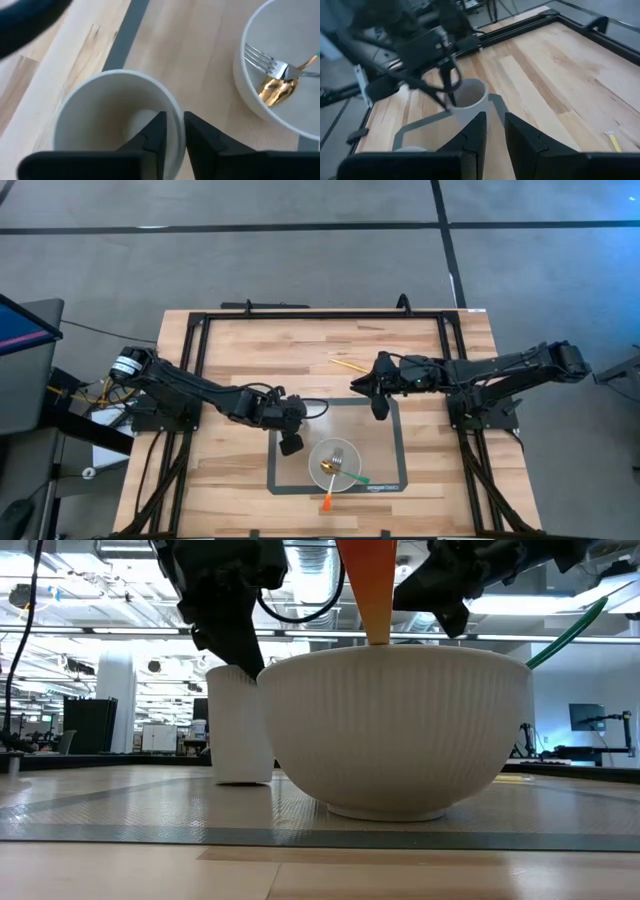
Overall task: Pick & Place Utensil
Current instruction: Put the cup on the silicone mat to the top left of the bowl, then put the straw into the cup on the silicone mat
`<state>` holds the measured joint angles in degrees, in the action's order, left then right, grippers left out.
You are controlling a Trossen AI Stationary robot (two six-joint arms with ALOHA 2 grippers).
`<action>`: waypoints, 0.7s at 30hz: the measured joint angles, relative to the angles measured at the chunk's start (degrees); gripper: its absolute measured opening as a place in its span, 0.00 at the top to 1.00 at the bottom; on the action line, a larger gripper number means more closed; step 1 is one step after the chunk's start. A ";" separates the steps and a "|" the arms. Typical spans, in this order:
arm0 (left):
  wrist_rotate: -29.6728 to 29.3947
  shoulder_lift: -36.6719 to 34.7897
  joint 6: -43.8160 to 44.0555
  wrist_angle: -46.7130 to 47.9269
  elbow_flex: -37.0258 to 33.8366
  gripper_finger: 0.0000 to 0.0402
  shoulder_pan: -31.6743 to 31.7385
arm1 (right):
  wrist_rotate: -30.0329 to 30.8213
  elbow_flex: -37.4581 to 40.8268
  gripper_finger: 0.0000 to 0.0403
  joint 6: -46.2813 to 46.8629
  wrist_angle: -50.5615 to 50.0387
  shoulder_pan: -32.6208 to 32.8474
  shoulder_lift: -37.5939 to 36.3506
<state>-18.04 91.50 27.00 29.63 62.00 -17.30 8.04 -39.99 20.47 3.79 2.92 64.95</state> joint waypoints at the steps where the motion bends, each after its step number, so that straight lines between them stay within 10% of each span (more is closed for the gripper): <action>1: 0.02 0.00 0.02 0.00 0.00 0.82 0.00 | 0.69 0.00 0.84 0.38 0.02 0.00 0.00; 13: -0.03 -4.62 -1.51 -6.33 0.07 0.76 0.09 | 17.08 0.00 0.84 -0.01 -7.56 -0.68 0.04; 21: -1.69 -16.03 -3.63 -8.08 0.07 0.76 0.09 | 17.08 -0.12 0.82 1.27 -10.70 -4.92 8.45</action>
<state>-19.74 75.47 23.38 21.54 62.06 -17.21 25.12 -40.11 21.73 -6.91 -2.00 73.40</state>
